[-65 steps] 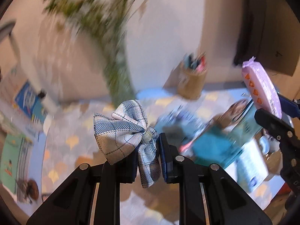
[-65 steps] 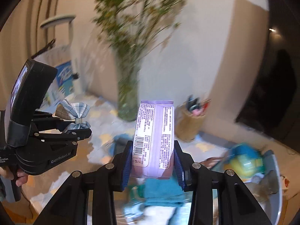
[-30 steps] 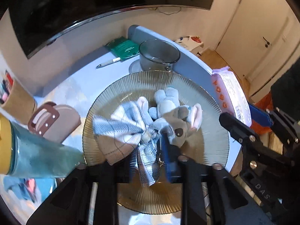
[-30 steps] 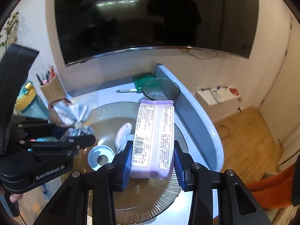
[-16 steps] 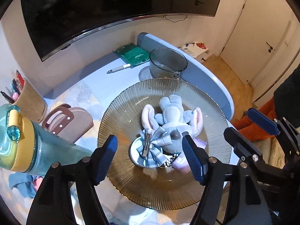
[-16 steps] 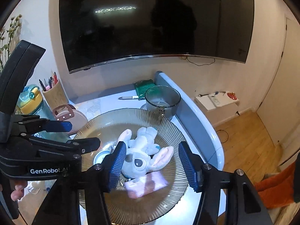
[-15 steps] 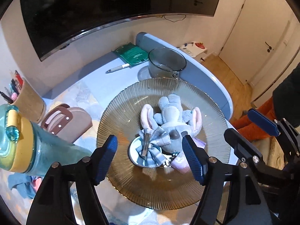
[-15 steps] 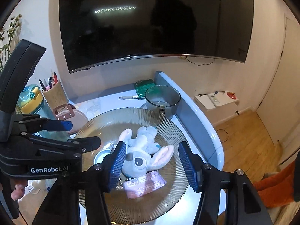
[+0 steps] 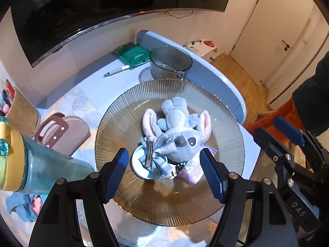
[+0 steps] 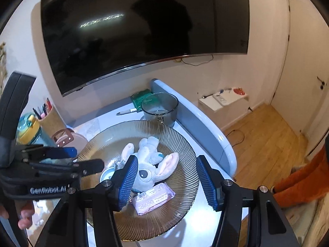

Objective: Organize soft objects
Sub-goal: 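Move both open tools back over the bed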

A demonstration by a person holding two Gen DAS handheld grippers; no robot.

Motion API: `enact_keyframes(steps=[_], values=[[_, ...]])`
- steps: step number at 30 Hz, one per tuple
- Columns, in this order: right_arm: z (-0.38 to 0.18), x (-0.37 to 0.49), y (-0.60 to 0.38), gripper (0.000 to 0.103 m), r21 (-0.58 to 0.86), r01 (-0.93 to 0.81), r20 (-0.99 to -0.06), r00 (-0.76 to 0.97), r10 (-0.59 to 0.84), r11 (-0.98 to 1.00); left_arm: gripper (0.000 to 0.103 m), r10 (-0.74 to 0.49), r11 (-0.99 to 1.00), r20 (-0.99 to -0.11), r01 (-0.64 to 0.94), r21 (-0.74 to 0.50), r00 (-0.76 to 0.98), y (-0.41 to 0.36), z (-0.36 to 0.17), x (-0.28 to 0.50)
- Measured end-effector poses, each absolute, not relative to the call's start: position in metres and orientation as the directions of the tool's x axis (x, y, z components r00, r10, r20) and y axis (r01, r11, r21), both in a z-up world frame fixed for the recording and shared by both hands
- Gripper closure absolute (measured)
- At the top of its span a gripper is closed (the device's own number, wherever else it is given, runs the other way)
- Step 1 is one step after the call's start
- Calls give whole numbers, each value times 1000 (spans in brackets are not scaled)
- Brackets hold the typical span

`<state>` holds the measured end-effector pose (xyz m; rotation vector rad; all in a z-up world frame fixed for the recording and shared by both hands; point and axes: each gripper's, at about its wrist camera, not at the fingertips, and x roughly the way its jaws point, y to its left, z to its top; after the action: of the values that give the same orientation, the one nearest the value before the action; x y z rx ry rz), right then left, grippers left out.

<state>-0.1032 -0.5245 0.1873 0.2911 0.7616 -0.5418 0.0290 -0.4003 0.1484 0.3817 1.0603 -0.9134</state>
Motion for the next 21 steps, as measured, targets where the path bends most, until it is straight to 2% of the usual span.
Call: enact_keyframes(steps=[8, 12, 17, 21], values=[[181, -89, -526, 45, 73, 545, -729, 601, -328, 835, 33, -471, 596, -861, 789, -148, 194, -399, 149, 34], [181, -82, -526, 45, 90, 551, -732, 601, -320, 830, 33, -507, 590, -847, 780, -206, 160, -391, 152, 42], [195, -81, -515, 45, 75, 558, -703, 617, -353, 827, 33, -583, 553, -800, 790, -265, 140, -377, 167, 42], [213, -83, -501, 44, 63, 563, -668, 637, -384, 824, 33, -678, 482, -723, 824, -298, 135, -350, 197, 26]])
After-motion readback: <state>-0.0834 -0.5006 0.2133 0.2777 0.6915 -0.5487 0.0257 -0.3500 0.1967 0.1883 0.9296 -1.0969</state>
